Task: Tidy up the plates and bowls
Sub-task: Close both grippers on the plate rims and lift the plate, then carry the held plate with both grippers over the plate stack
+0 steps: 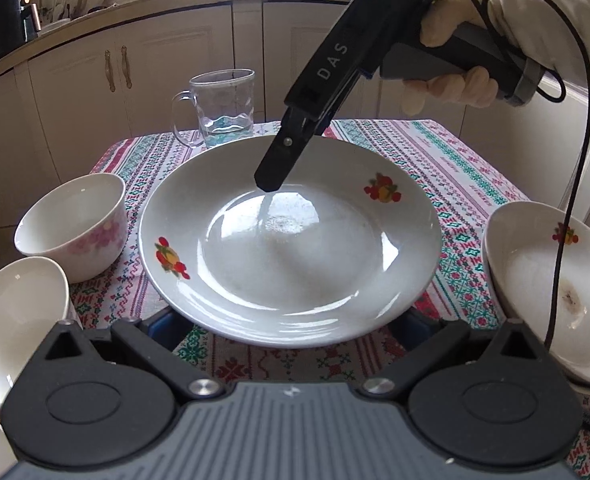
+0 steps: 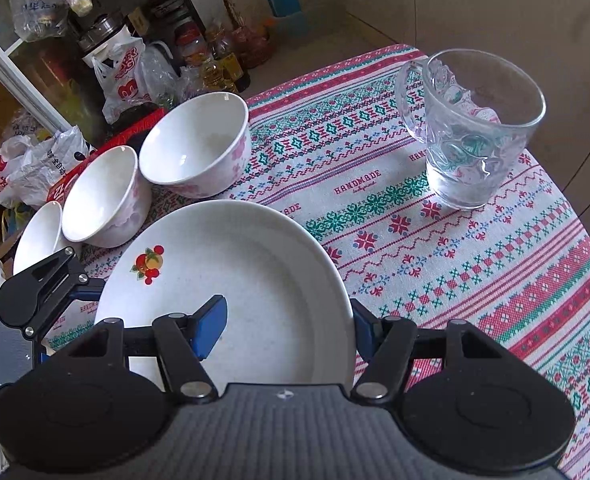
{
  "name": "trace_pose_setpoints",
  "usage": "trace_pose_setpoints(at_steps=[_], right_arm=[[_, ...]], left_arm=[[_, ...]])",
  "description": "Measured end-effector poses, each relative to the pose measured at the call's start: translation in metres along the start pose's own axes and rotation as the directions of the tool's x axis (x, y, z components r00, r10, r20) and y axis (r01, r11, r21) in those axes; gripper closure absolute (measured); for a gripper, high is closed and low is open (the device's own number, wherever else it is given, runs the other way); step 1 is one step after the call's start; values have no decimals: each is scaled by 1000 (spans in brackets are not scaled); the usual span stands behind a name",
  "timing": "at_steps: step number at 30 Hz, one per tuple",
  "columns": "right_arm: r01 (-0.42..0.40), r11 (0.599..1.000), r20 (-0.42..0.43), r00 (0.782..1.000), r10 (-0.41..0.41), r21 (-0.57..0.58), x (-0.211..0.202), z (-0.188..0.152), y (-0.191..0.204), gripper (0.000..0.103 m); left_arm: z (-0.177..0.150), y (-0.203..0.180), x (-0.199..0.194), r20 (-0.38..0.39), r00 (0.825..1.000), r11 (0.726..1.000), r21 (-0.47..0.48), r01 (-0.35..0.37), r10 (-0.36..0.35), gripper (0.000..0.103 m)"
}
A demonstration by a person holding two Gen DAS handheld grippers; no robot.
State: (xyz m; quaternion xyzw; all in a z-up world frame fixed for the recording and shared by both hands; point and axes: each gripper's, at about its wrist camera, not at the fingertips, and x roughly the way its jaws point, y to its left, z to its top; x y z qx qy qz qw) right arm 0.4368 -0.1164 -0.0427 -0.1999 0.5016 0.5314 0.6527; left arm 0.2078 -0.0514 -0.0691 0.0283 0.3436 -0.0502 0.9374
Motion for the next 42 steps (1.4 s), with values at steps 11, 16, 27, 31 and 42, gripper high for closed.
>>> trace_pose_setpoints(at_steps=[11, 16, 27, 31, 42], right_arm=[[43, 999, 41, 998, -44, 27, -34, -29, 25, 33], [68, 996, 51, 996, -70, 51, -46, -45, 35, 33], [115, 984, 86, 988, -127, 134, -71, -95, 51, 33], [130, 978, 95, 985, -147, 166, -80, -115, 56, 33], [160, 953, 113, 974, -195, 258, -97, -170, 64, 33]], left_arm=[[3, -17, -26, 1, 999, 997, 55, 49, -49, 2], [1, -27, -36, 0, 997, 994, 81, 80, -80, 2], [-4, -53, -54, -2, 987, 976, 153, 157, -159, 2], [-7, -65, -59, -14, 981, 965, 175, 194, -195, 2], [-14, -94, -67, -48, 960, 934, 223, 278, -274, 2]])
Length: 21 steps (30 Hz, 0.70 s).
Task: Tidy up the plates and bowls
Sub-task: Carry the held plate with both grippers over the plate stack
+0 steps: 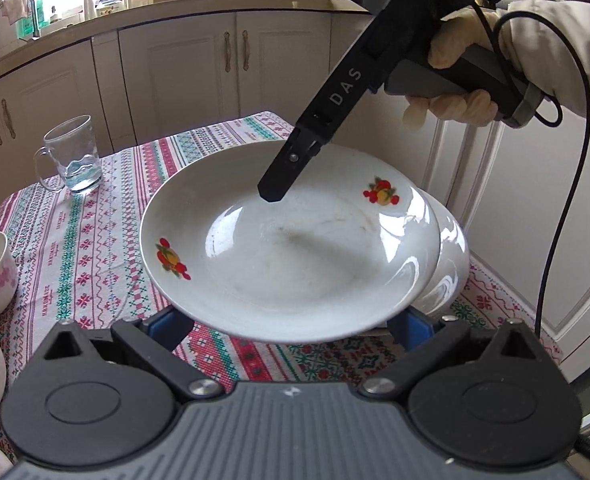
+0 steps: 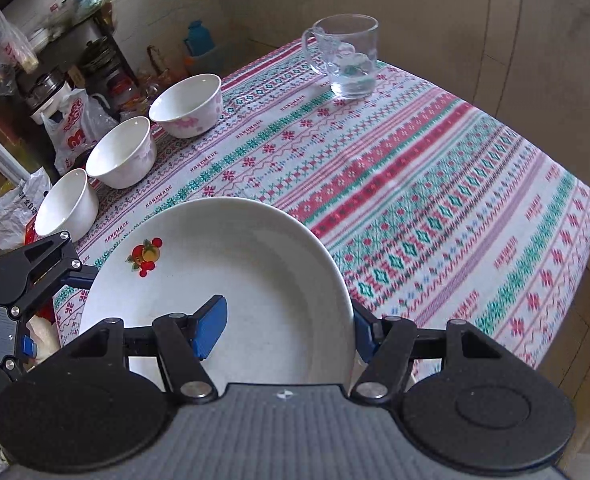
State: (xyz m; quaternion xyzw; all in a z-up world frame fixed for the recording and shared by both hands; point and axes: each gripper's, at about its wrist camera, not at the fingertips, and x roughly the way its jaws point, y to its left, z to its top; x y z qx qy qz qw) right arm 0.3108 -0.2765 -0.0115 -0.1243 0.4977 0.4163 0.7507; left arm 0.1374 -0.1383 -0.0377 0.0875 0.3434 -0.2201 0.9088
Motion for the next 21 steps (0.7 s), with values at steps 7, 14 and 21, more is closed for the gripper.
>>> trace_pose_setpoints(at_steps=[7, 14, 21], right_arm=[[16, 999, 12, 1000, -16, 36, -1, -20, -6, 33], [7, 998, 41, 999, -10, 66, 2, -32, -14, 33], [7, 996, 60, 998, -13, 90, 2, -42, -20, 33]], left_arm=[[1, -6, 3, -9, 1000, 1000, 6, 16, -16, 2], [2, -9, 5, -10, 1000, 999, 27, 17, -17, 2], [2, -11, 6, -10, 999, 998, 49, 33, -33, 2]])
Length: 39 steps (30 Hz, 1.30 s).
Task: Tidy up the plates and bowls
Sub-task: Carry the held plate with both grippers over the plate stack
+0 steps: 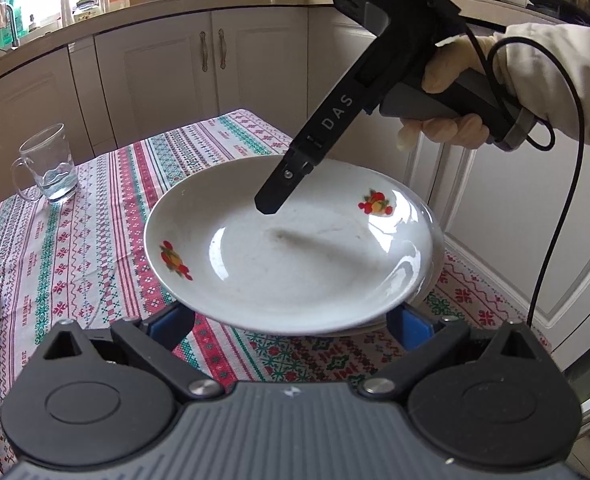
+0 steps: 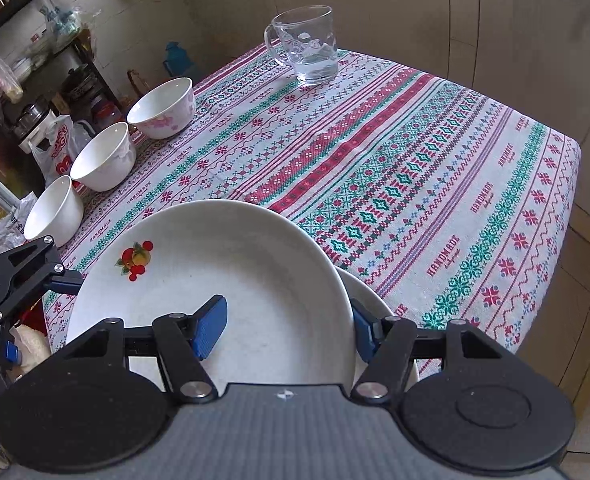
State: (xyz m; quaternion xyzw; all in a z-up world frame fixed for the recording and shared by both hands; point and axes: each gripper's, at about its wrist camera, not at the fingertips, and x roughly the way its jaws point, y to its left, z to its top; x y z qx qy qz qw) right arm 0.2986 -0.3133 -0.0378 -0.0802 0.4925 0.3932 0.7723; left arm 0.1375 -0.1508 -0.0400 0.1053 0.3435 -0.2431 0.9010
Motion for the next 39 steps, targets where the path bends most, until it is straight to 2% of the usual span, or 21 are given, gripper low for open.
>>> trace_pose_setpoints(at_steps=[19, 28, 33, 39], right_arm=[[30, 999, 20, 999, -31, 42, -4, -21, -8, 32], [61, 998, 19, 998, -62, 30, 0, -23, 2, 20], [99, 995, -16, 995, -98, 23, 2, -25, 11, 10], [144, 990, -58, 988, -143, 6, 2, -29, 20, 5]], left_arm=[[1, -6, 2, -1, 1000, 999, 27, 18, -18, 2], [1, -5, 1, 4, 1000, 999, 25, 26, -26, 2], [0, -4, 1, 6, 999, 999, 25, 43, -43, 2], [-2, -3, -2, 13, 998, 998, 17, 61, -61, 2]])
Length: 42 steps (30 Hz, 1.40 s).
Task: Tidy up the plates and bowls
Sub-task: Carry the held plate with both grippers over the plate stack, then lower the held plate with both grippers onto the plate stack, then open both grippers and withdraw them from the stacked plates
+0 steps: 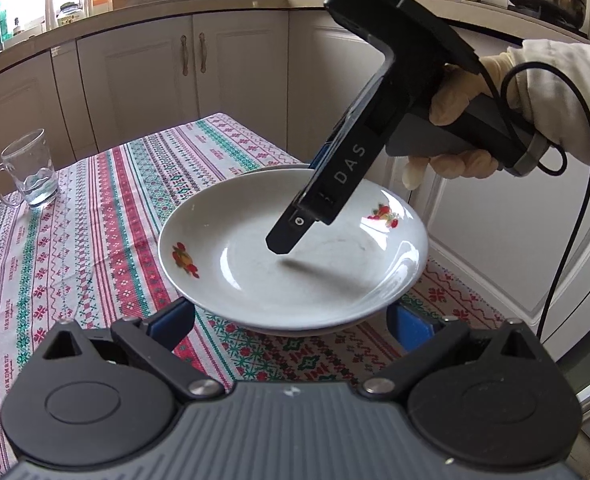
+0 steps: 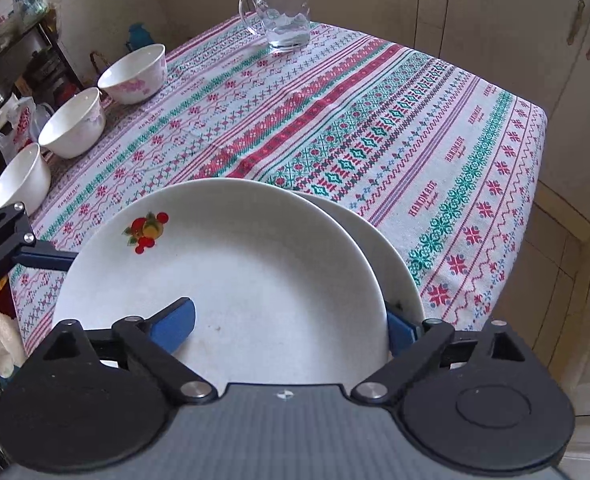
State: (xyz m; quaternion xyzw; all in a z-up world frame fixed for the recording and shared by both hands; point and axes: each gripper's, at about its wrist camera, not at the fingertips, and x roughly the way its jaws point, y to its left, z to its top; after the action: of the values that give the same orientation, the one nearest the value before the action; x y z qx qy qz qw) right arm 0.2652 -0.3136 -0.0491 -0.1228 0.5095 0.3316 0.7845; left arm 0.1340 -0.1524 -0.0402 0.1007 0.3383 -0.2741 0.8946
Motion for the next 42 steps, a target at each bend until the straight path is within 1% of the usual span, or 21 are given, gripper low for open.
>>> trace_pose_setpoints(at_steps=[7, 13, 15, 19, 22, 26, 31, 34, 37, 39, 42], right_arm=[[37, 999, -29, 999, -38, -13, -5, -5, 4, 5], [51, 999, -22, 998, -52, -10, -12, -11, 7, 3], [55, 998, -19, 998, -55, -9, -14, -14, 9, 1], [96, 995, -12, 995, -96, -16, -17, -20, 14, 0], [114, 993, 4, 993, -114, -4, -21, -24, 14, 0], [125, 992, 23, 992, -125, 10, -25, -27, 14, 0], [151, 988, 36, 988, -151, 14, -28, -30, 18, 0], [169, 985, 49, 984, -170, 15, -32, -33, 21, 0], [142, 990, 74, 987, -144, 26, -39, -37, 24, 0], [169, 985, 87, 982, -170, 21, -42, -39, 30, 0], [185, 983, 123, 975, -186, 21, -50, -41, 40, 0]], left_arm=[[0, -1, -2, 12, 1000, 1000, 4, 9, -9, 2], [0, 1, -2, 10, 1000, 1000, 1, 20, -20, 2], [0, 2, -1, 9, 1000, 1000, 1, 23, -23, 2], [0, 1, 0, 9, 1000, 1000, 15, 21, -21, 2], [1, 3, -1, 19, 999, 999, 16, 30, -31, 2], [1, 4, 2, 12, 999, 999, 23, 39, -39, 2], [2, 4, 2, 26, 999, 998, 54, 36, -38, 2], [3, 5, 2, 29, 998, 997, 55, 52, -53, 2], [2, 4, -1, 39, 997, 996, 73, 56, -59, 2], [1, 4, -4, 44, 997, 995, 76, 63, -67, 1], [-1, 7, -10, 52, 996, 996, 69, 62, -66, 1]])
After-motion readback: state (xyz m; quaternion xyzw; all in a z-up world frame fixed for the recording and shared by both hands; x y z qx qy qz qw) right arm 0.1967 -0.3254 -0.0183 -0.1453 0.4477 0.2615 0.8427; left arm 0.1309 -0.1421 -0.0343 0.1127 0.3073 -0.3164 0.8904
